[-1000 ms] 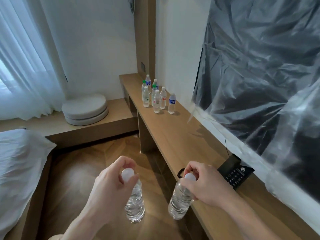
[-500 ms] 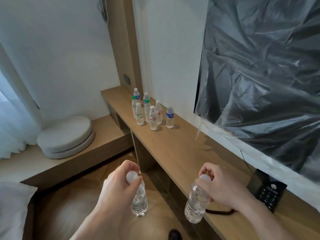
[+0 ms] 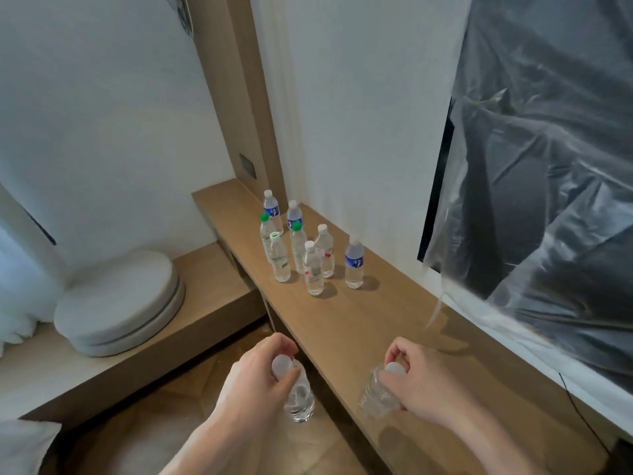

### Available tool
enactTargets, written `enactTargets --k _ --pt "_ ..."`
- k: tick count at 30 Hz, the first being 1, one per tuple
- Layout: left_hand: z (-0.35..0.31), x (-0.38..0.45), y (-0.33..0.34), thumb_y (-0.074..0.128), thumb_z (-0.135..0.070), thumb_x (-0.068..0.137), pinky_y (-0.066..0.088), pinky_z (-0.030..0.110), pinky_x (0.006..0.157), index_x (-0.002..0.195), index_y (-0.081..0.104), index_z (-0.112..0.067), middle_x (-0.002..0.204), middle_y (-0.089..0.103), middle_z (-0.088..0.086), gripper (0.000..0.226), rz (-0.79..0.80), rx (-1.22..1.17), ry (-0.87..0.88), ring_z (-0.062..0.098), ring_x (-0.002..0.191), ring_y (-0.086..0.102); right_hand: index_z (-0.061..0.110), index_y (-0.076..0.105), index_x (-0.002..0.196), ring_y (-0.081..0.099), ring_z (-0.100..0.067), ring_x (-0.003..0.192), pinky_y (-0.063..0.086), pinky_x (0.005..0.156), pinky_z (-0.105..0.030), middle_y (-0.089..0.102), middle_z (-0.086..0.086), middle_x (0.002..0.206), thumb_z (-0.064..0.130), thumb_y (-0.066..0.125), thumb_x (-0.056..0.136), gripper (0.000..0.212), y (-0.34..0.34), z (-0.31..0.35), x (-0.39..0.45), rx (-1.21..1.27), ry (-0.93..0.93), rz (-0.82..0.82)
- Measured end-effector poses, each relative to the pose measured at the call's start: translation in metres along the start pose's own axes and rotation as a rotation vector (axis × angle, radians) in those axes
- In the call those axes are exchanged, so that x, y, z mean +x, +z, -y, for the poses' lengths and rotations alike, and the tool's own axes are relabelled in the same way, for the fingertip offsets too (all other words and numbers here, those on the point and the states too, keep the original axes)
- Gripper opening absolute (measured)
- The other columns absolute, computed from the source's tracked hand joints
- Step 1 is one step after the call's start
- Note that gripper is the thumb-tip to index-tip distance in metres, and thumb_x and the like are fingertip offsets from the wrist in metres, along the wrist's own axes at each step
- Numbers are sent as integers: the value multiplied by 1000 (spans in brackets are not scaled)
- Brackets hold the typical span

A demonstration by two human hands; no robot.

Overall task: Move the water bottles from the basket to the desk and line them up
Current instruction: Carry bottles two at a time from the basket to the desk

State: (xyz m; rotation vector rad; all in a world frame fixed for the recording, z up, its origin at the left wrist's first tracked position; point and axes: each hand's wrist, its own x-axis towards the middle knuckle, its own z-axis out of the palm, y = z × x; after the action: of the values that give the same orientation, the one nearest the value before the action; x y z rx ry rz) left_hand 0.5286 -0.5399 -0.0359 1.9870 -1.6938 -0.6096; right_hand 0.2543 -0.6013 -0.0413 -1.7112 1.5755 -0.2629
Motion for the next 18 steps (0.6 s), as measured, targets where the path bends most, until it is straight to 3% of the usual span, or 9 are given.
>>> enactTargets --k 4,11,14,18 --pt "3 62 0 72 -37 91 44 14 72 104 58 -44 102 65 -29 20 -4 18 28 -3 86 63 33 57 88 73 -20 75 58 65 -40 71 3 78 46 68 87 17 -11 15 59 -52 7 -9" --pt "18 162 3 70 -39 95 47 15 73 112 59 -43 107 63 -27 21 60 43 87 0 84 62 32 57 93 59 -12 73 43 59 -28 64 9 88 45 64 89 15 -20 31 128 -66 71 -45" --pt "31 203 8 69 -41 95 51 19 78 112 57 -45 109 63 -27 22 133 69 139 1 86 62 33 56 95 61 -15 78 42 59 -30 62 10 92 46 63 92 15 -17 36 155 -69 113 -74" --pt "47 257 18 69 -41 94 44 14 73 109 54 -47 109 63 -27 22 251 139 221 2 88 61 34 55 95 64 -14 83 48 63 -30 61 13 97 45 63 94 13 -6 48 196 -36 187 -109"
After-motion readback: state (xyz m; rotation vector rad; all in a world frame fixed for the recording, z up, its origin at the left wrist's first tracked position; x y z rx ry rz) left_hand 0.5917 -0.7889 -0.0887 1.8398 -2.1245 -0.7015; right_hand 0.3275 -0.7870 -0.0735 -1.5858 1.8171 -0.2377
